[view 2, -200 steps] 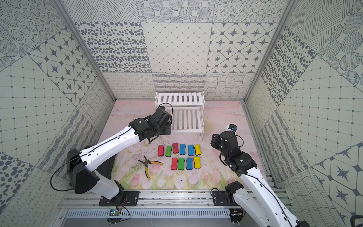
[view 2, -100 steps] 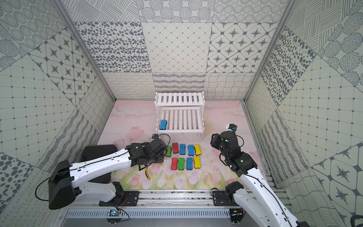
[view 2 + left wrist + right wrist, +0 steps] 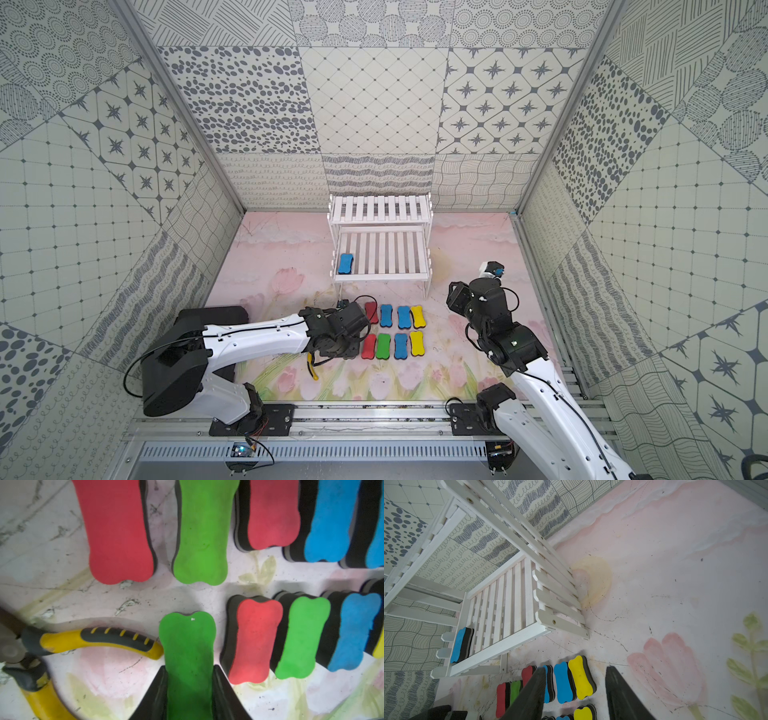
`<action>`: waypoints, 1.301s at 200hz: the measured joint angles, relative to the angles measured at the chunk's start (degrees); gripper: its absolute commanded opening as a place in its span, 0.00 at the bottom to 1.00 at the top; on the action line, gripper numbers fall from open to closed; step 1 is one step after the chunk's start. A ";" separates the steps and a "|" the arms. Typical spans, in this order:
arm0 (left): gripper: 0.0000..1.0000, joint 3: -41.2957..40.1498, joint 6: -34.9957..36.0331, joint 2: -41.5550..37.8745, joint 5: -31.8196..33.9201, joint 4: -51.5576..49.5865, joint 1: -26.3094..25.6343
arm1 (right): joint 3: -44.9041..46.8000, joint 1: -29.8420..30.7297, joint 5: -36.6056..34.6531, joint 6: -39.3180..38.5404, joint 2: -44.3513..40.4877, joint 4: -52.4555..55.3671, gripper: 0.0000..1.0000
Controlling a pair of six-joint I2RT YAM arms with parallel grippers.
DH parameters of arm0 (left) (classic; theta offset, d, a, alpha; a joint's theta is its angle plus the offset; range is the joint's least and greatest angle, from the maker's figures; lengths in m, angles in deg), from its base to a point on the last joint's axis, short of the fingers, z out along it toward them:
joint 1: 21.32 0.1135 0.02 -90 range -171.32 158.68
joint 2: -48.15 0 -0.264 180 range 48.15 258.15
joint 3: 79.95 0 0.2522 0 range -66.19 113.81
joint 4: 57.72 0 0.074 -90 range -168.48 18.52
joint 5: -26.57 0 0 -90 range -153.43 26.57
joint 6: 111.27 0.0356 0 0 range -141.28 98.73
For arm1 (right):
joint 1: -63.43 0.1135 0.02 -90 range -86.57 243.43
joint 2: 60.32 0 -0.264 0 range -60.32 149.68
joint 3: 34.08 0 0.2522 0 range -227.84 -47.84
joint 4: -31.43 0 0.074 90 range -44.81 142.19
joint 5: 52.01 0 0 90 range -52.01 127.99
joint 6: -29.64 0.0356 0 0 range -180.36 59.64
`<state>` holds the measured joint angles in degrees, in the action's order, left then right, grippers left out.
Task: Remove the whiteboard erasers from the shelf
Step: Place the whiteboard eraser at the center of the board.
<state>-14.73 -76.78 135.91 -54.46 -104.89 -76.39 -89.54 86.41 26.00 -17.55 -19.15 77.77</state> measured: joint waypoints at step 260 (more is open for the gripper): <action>0.32 2.99 -1.75 1.84 0.46 0.42 -0.52 | 0.00 -2.14 1.46 -0.20 0.39 0.22 0.51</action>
<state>-11.73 -78.53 137.75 -54.00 -104.47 -76.91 -89.54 84.27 27.47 -17.75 -18.76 77.99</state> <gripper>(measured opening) 0.333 0.507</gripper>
